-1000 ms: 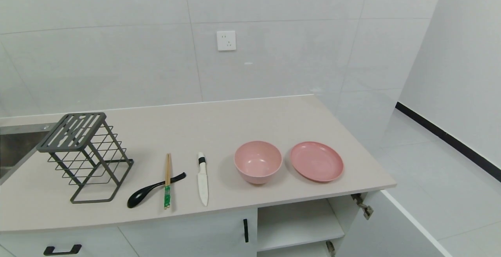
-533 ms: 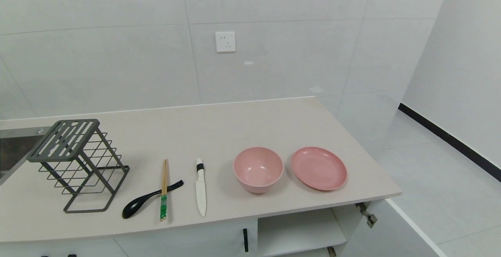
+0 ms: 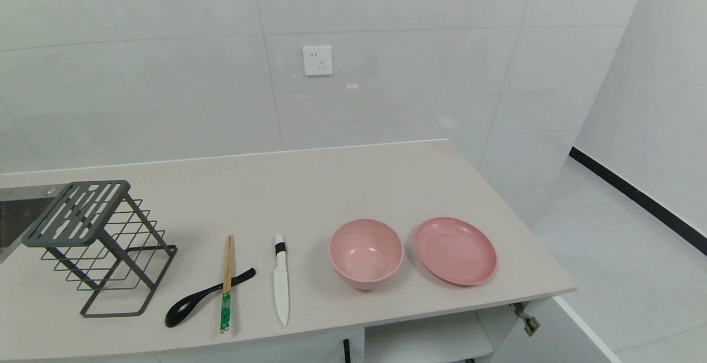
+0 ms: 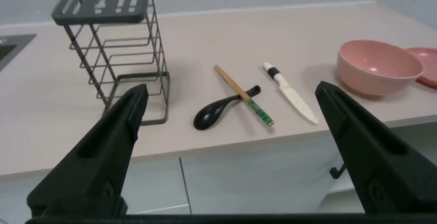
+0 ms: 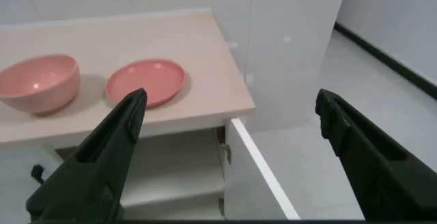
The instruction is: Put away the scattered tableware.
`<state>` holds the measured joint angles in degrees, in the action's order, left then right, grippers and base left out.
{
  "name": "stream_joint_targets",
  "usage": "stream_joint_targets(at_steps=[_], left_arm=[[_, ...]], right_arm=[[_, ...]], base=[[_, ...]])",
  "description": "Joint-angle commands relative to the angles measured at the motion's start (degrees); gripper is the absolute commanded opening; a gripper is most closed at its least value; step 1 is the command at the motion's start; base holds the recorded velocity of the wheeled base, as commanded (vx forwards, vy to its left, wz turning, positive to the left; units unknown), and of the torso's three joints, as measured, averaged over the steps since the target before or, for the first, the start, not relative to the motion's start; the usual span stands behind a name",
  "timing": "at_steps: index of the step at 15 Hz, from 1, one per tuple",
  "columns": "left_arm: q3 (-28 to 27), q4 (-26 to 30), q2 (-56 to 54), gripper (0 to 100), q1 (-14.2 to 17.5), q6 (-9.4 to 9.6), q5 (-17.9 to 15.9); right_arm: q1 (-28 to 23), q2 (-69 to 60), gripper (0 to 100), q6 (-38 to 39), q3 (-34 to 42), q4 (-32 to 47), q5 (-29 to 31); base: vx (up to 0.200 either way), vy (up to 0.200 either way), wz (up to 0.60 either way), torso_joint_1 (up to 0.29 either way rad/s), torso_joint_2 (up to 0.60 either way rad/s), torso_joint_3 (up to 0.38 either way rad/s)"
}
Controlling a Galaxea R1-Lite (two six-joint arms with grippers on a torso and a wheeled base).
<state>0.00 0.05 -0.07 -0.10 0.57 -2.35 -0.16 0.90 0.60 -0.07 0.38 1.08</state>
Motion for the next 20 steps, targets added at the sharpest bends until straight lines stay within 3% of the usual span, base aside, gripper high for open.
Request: stream_joint_targets(at_steps=[1, 10, 12, 15, 16, 17, 18, 20], left_arm=[[0.0, 0.0, 0.1, 100, 0.0, 0.04, 0.0], [0.0, -0.2, 0.1, 100, 0.0, -0.31, -0.5], [0.0, -0.1, 0.1, 100, 0.0, -0.05, -0.6], [0.0, -0.1, 0.1, 100, 0.0, 0.13, -0.7], [0.0, -0.1, 0.1, 100, 0.0, 0.22, -0.6], [0.0, -0.1, 0.1, 100, 0.0, 0.31, -0.5], [0.0, -0.1, 0.1, 100, 0.0, 0.31, -0.5], [0.0, -0.1, 0.1, 100, 0.0, 0.22, -0.5]], right_arm=[[0.0, 0.1, 100, 0.0, 0.0, -0.2, 0.1], [0.0, 0.0, 100, -0.3, 0.1, -1.2, -0.1], [-0.5, 0.7, 100, -0.3, -1.2, -14.7, -0.6], [0.0, 11.8, 100, -0.2, -7.5, -11.4, -9.0], [2.1, 19.8, 100, -0.2, -8.5, -10.7, -16.4], [2.6, 25.0, 100, -0.7, -8.5, -10.7, -19.2], [2.6, 25.0, 100, -0.7, -8.5, -10.7, -19.2], [5.2, 39.2, 100, -3.6, -8.6, -11.0, -21.7]], base=[[0.0, 0.0, 0.0, 0.056, 0.03, -0.027], [0.0, 0.0, 0.0, 0.0, 0.0, 0.0], [0.0, 0.0, 0.0, 0.0, 0.0, 0.0], [0.0, 0.0, 0.0, 0.0, 0.0, 0.0], [0.0, 0.0, 0.0, 0.0, 0.0, 0.0], [0.0, 0.0, 0.0, 0.0, 0.0, 0.0], [0.0, 0.0, 0.0, 0.0, 0.0, 0.0], [0.0, 0.0, 0.0, 0.0, 0.0, 0.0]])
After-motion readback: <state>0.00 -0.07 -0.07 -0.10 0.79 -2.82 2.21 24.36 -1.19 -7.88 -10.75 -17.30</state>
